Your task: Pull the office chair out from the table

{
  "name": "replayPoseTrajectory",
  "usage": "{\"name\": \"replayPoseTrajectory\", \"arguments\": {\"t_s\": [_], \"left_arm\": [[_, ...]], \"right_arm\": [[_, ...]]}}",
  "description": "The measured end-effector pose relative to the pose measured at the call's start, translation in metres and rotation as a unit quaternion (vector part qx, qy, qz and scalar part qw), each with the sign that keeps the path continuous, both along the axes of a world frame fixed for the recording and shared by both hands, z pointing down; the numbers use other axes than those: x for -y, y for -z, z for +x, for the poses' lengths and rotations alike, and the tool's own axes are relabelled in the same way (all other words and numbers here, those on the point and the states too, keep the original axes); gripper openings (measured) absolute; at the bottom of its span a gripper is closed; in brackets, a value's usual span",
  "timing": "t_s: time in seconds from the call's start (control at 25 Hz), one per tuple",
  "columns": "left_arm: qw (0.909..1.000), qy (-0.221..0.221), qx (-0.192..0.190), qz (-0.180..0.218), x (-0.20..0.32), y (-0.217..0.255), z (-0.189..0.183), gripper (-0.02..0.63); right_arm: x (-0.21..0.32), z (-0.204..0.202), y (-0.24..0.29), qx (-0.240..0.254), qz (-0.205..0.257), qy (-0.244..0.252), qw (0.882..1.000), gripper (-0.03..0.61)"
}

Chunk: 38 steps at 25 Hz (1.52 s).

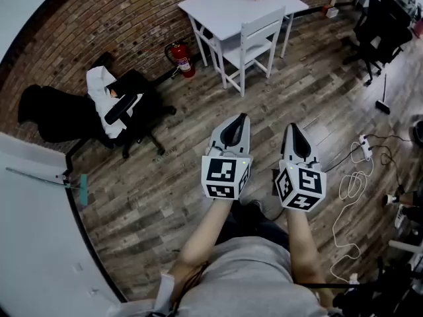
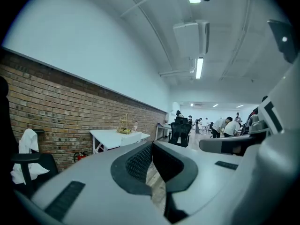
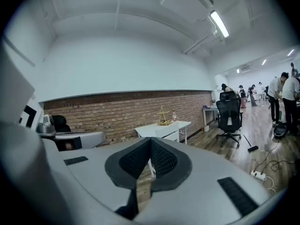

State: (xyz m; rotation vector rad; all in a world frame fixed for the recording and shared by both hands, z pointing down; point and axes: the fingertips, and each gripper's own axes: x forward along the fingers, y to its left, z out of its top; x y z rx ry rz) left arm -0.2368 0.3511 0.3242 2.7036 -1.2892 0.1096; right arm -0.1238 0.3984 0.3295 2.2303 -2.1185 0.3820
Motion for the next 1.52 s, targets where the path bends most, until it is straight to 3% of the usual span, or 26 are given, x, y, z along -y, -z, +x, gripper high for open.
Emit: {"name": "replayPoseTrajectory", "arguments": {"t_s": [0.56, 1.08, 1.52], "left_arm": [[0.9999, 0.008, 0.006, -0.01, 0.004, -0.012, 0.027, 0.015], [0.9996, 0.02, 0.019, -0.011, 0.021, -0.017, 0.061, 0.015], [0.9995, 0.018, 0.015, -0.02, 0.109, -0.028, 0.072, 0.015]], "right_arm": [[-0.001, 0.046, -0.013, 0.021, -0.003, -0.013, 1.0, 0.015], [0.018, 0.081, -0.024, 0.026, -0.009, 0.012, 1.0, 0.015], [0.105, 0.093, -0.029, 0.024, -0.012, 0.011, 1.0, 0.015]]}}
